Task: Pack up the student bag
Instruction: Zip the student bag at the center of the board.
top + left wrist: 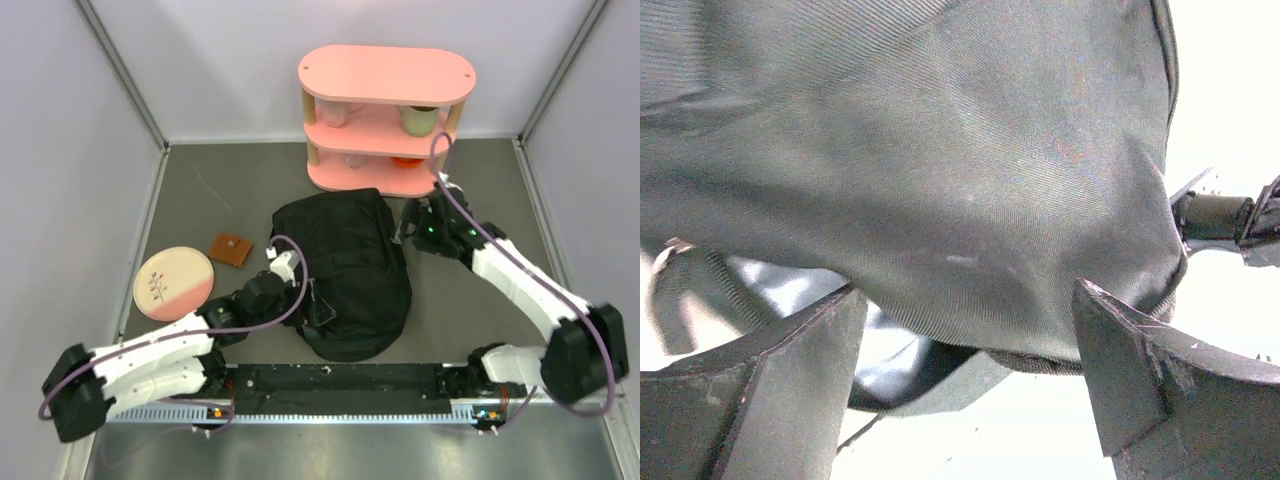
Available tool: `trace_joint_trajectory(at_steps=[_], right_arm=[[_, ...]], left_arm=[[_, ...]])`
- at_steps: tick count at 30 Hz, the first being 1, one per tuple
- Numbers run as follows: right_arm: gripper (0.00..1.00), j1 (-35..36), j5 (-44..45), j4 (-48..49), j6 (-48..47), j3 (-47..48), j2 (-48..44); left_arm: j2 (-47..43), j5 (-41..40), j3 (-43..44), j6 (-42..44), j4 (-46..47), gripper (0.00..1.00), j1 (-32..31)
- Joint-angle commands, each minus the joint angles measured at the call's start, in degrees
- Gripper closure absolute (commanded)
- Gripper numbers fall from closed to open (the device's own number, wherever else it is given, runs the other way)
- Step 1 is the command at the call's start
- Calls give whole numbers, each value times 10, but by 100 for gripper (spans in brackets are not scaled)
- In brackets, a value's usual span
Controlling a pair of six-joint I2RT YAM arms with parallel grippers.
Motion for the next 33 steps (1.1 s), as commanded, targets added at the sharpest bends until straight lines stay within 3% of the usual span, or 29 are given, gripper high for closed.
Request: trace_joint_trajectory(at_steps=[1,3,4,9,12,15,24,28,31,33], right_arm=[[1,-13,-17,-6,17,-58,-106],[1,-12,-68,-3,41,-100,-153],[1,-12,-87,5,63,-114,-169],[2,-10,-169,33,156,-220,-271],[2,4,-182,38,195,-264,-322],[2,29,-177,28,221,-290,-346],[6,92,-146,33,279,-332,-335],[23,92,-124,54,275,-333,-327],[30,92,-94,58,246,-302,-306],[34,91,-83,65,228,-285,-267]], left_arm=[[-110,-146,70,26,-190,12,-1],[-163,-209,83,35,-229,10,-2],[-178,-224,89,40,-241,2,1],[-174,-291,109,85,-252,2,28],[-109,-231,120,110,-235,2,77],[-58,-223,130,111,-224,2,110],[47,-77,87,154,-53,2,178],[98,-25,70,142,25,2,180],[135,6,71,133,31,3,180],[161,30,70,127,33,9,180]])
